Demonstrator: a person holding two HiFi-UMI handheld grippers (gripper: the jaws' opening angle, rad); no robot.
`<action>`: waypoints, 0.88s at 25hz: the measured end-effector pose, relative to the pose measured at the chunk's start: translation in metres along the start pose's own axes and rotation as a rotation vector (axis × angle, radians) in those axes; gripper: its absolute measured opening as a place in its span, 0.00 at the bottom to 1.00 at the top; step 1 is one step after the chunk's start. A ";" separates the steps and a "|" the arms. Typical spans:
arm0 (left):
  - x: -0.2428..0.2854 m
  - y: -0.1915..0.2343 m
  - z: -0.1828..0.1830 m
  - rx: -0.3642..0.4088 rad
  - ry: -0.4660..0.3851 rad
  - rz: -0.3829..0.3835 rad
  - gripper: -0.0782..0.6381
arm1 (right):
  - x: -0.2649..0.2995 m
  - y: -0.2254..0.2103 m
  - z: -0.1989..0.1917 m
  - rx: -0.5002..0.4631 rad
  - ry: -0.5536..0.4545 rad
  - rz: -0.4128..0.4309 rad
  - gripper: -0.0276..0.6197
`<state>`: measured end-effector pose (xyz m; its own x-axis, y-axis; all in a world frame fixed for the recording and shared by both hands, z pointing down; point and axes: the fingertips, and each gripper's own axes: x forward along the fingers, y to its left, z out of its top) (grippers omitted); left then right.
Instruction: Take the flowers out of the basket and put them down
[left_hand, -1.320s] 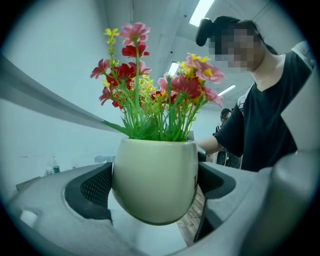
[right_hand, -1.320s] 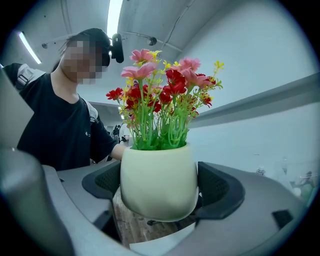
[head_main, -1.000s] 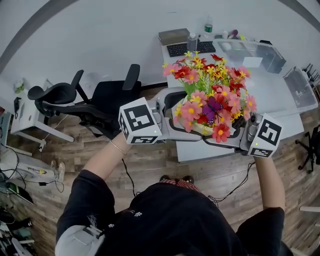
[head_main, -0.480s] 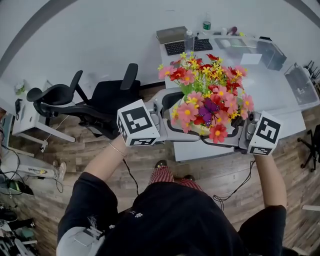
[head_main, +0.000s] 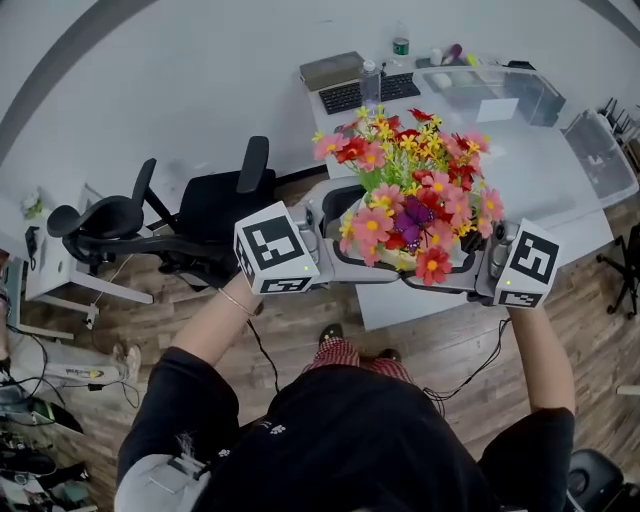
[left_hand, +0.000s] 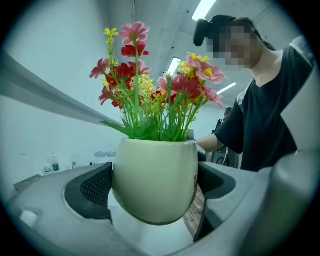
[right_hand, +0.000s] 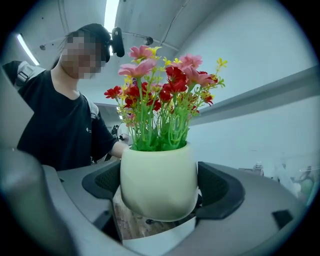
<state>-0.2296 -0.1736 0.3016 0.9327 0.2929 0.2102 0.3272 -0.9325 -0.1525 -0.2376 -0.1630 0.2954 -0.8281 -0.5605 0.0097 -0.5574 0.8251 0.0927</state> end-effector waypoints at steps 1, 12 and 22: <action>-0.003 0.002 -0.001 -0.004 -0.005 -0.011 0.84 | 0.003 -0.002 0.000 0.008 -0.002 -0.009 0.76; -0.029 0.036 -0.014 -0.019 -0.023 -0.112 0.84 | 0.041 -0.028 -0.003 0.044 0.025 -0.106 0.76; -0.022 0.040 -0.029 -0.029 -0.007 -0.174 0.84 | 0.041 -0.034 -0.020 0.073 0.033 -0.161 0.76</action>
<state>-0.2418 -0.2238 0.3189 0.8637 0.4516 0.2240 0.4792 -0.8734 -0.0870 -0.2513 -0.2153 0.3122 -0.7258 -0.6871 0.0329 -0.6868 0.7265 0.0229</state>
